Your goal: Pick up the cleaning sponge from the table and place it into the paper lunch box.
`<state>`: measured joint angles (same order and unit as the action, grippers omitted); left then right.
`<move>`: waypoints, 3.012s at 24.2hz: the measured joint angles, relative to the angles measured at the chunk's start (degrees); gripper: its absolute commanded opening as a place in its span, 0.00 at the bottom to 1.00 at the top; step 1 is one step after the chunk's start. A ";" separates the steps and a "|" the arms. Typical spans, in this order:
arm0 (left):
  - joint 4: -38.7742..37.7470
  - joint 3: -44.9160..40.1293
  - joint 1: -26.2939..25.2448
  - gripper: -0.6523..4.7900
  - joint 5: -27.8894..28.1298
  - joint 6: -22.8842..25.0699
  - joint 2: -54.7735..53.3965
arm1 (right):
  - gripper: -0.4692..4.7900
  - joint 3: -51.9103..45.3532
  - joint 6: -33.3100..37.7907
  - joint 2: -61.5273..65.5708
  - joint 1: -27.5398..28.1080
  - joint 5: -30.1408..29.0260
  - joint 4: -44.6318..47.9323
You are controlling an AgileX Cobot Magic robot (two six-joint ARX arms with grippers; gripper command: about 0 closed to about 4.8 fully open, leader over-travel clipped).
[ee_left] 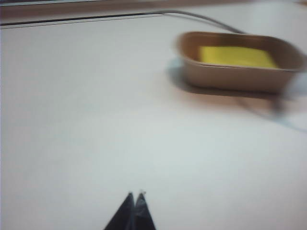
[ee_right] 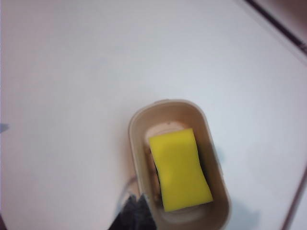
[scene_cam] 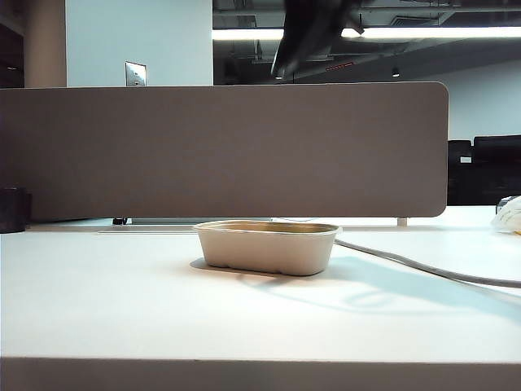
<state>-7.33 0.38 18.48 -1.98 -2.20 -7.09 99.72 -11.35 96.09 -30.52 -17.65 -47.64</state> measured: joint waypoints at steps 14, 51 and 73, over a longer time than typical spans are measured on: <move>0.17 0.02 -22.01 0.11 -0.02 -0.02 6.99 | 0.08 -24.63 11.08 -29.29 -1.42 9.22 19.04; 0.02 0.00 -20.02 0.11 -0.57 -0.02 6.99 | 0.08 -59.80 15.87 -48.35 -1.25 21.75 48.96; 0.02 0.00 -20.02 0.11 -0.57 0.00 6.99 | 0.08 -63.23 15.87 -48.28 -1.25 21.77 49.70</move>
<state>-7.31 0.38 -1.54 -2.55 -2.20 -0.10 36.49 4.51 47.81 -31.77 4.12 2.07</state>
